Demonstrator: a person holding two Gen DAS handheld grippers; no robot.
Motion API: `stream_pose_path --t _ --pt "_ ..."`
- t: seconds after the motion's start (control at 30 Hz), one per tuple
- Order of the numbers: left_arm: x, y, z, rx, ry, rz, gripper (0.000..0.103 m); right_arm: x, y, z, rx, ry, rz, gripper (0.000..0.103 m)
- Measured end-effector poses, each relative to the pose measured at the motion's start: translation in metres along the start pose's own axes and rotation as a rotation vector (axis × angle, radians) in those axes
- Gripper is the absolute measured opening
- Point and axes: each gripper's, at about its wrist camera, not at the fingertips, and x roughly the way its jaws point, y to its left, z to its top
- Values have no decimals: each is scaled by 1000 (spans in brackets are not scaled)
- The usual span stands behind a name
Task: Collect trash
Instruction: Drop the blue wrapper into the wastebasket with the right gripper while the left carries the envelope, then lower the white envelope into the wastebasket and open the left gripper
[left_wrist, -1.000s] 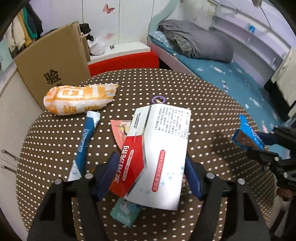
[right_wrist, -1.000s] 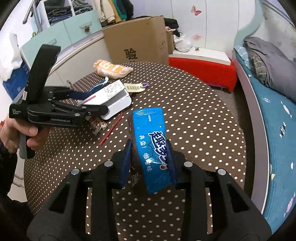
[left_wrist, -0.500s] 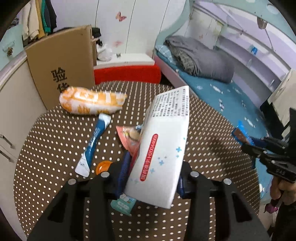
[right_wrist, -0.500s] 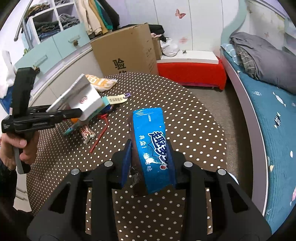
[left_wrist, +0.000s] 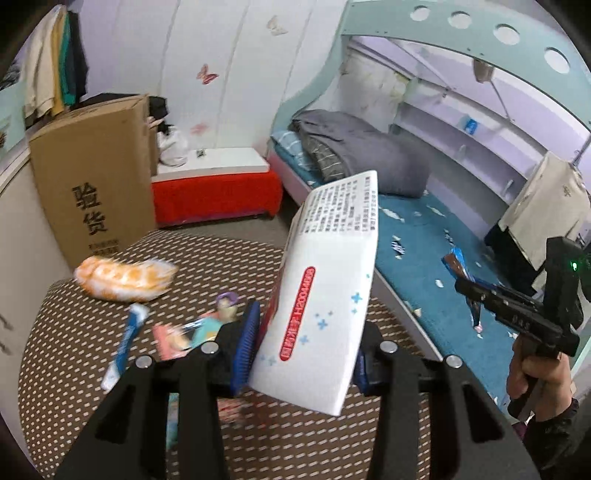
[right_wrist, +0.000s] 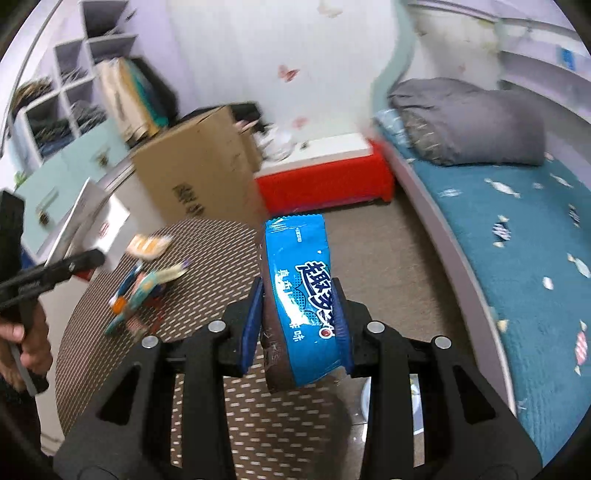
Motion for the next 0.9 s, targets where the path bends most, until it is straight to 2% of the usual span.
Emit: stream_pose_path --t 0.13,0.23,0.6,0.7,0.77,0.9 --pt "18 -34 8 30 11 -30 42 -7 -37 3 56 -15 -67 35" --pt "33 -53 8 40 34 -52 42 0 -69 -4 117 8 -102 35" --pt "83 -122 3 116 120 -122 42 66 -157 -67 339 159 -169 36" --pt "96 -138 1 134 141 -139 42 78 -177 -82 394 178 -189 44" --pt "106 -150 -1 147 161 -151 42 85 -192 -91 442 188 -199 62" --pt "131 -174 -8 183 212 -170 42 81 -215 -106 541 190 -219 70"
